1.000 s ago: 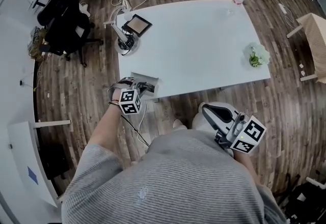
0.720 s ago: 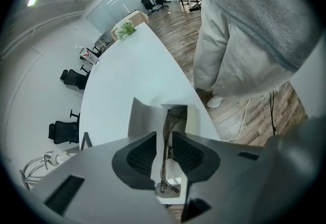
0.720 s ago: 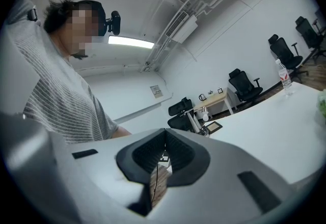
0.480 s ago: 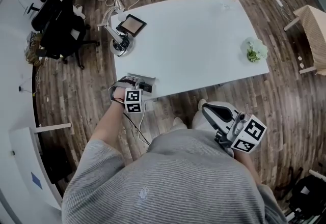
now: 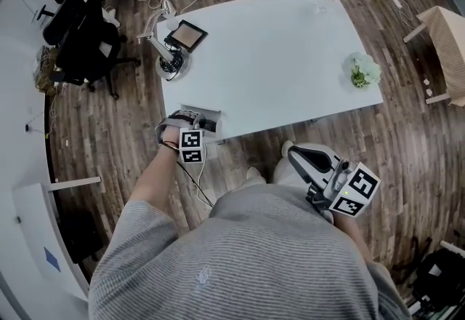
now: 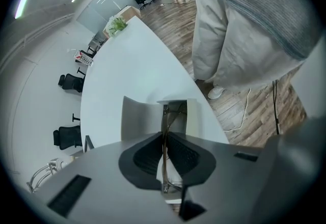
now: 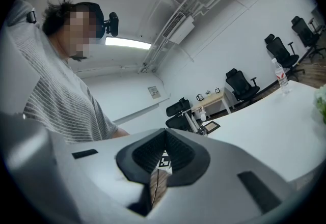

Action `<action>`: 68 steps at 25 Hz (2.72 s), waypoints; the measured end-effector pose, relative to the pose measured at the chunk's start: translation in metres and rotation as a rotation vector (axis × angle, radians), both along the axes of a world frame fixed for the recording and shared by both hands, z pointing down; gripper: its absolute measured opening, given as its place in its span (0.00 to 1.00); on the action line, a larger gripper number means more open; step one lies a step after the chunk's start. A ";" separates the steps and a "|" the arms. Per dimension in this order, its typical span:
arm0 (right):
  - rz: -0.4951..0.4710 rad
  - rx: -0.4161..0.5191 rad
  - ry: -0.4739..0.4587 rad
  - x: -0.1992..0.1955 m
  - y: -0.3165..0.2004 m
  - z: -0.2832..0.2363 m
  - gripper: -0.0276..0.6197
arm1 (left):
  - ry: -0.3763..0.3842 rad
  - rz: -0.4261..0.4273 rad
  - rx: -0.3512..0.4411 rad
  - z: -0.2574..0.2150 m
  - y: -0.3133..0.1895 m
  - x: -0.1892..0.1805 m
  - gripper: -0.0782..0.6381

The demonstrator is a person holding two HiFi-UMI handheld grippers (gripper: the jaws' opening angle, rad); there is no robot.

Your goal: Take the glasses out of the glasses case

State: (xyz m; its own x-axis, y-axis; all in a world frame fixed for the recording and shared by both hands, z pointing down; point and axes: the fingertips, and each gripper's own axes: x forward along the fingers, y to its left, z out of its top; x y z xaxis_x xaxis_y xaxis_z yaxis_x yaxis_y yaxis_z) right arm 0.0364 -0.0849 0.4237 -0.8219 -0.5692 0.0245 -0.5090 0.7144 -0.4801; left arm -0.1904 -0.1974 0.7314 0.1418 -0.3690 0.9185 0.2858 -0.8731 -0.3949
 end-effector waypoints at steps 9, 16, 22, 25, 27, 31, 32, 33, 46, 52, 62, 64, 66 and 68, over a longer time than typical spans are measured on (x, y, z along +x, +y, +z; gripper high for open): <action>-0.015 0.008 -0.002 -0.005 0.000 -0.002 0.06 | 0.028 -0.044 0.069 -0.010 -0.009 -0.002 0.16; -0.031 0.013 -0.004 -0.008 -0.001 -0.002 0.06 | 0.138 -0.106 0.149 -0.028 -0.016 0.001 0.16; -0.051 0.018 -0.008 -0.012 0.000 -0.002 0.06 | 0.288 -0.208 0.204 -0.055 -0.022 0.003 0.16; -0.062 0.021 -0.010 -0.014 0.000 -0.003 0.06 | 0.412 -0.305 0.232 -0.073 -0.027 0.004 0.16; -0.069 0.022 -0.011 -0.016 0.001 -0.003 0.06 | 0.515 -0.389 0.237 -0.086 -0.029 0.004 0.16; -0.085 0.025 -0.016 -0.020 0.001 -0.004 0.07 | 0.676 -0.530 0.243 -0.106 -0.033 0.000 0.16; -0.090 0.026 -0.017 -0.020 0.001 -0.004 0.06 | 0.702 -0.550 0.247 -0.110 -0.033 0.000 0.16; -0.094 0.027 -0.018 -0.022 0.001 -0.004 0.06 | 0.729 -0.567 0.249 -0.114 -0.033 0.000 0.16; -0.148 0.049 -0.023 -0.034 0.002 -0.007 0.07 | 1.242 -0.713 0.262 -0.214 -0.019 0.022 0.16; -0.163 0.053 -0.026 -0.040 0.000 -0.008 0.07 | 1.377 -0.686 0.256 -0.258 -0.001 0.036 0.16; -0.172 0.077 -0.002 -0.046 -0.003 -0.009 0.07 | 1.593 -0.662 0.206 -0.328 0.049 0.057 0.16; -0.172 0.081 0.004 -0.047 -0.004 -0.009 0.07 | 1.612 -0.646 0.191 -0.340 0.058 0.063 0.16; -0.173 0.083 0.005 -0.048 -0.006 -0.009 0.07 | 1.620 -0.627 0.184 -0.349 0.066 0.069 0.16; -0.174 0.086 0.005 -0.050 -0.007 -0.011 0.07 | 1.646 -0.587 0.185 -0.360 0.073 0.073 0.16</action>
State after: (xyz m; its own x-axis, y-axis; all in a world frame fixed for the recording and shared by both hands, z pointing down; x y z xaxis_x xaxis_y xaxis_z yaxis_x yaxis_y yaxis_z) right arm -0.0136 -0.0920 0.4132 -0.9082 -0.4184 -0.0138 -0.3762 0.8302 -0.4114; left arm -0.1169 -0.1241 0.3712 0.6184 -0.7811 -0.0866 -0.7850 -0.6192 -0.0206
